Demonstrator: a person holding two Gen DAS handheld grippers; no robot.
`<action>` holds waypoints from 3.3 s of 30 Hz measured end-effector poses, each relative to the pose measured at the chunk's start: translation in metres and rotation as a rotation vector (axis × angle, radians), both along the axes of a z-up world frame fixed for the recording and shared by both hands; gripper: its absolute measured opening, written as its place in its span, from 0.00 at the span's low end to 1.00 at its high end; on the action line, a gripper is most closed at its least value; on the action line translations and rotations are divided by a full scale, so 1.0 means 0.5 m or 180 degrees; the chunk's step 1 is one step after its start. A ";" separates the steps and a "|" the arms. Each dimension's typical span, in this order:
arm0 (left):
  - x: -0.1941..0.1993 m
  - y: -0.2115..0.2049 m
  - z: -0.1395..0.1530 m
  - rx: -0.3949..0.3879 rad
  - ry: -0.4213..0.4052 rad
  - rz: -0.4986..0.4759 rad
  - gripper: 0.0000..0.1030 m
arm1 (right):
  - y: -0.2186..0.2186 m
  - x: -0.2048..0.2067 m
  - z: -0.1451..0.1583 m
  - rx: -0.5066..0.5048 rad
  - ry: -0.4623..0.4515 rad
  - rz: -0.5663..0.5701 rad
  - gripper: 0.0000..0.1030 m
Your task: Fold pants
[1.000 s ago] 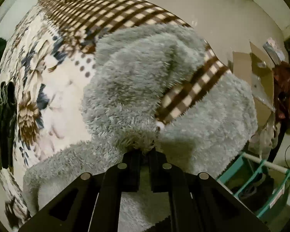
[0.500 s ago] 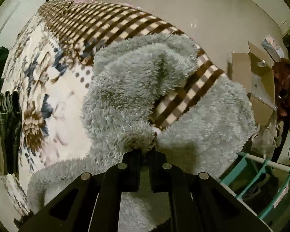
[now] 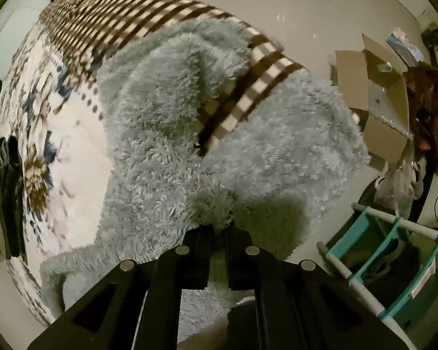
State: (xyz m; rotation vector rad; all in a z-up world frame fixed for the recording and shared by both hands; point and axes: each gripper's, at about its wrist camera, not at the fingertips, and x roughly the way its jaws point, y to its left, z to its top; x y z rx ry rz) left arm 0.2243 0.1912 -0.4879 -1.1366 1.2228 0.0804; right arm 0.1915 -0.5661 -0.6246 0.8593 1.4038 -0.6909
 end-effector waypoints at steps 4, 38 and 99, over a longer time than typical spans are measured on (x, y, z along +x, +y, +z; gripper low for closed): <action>0.113 -0.030 -0.035 0.0083 0.0175 -0.0007 0.74 | 0.027 0.035 0.008 -0.0122 -0.0026 0.0191 0.07; -0.270 0.066 -0.102 0.0635 0.0230 -0.0161 0.08 | 0.014 0.009 0.007 -0.0325 0.0092 0.0245 0.07; -0.337 0.104 -0.147 0.1084 0.0226 -0.0158 0.06 | 0.311 0.040 0.006 0.0600 -0.0559 0.1174 0.73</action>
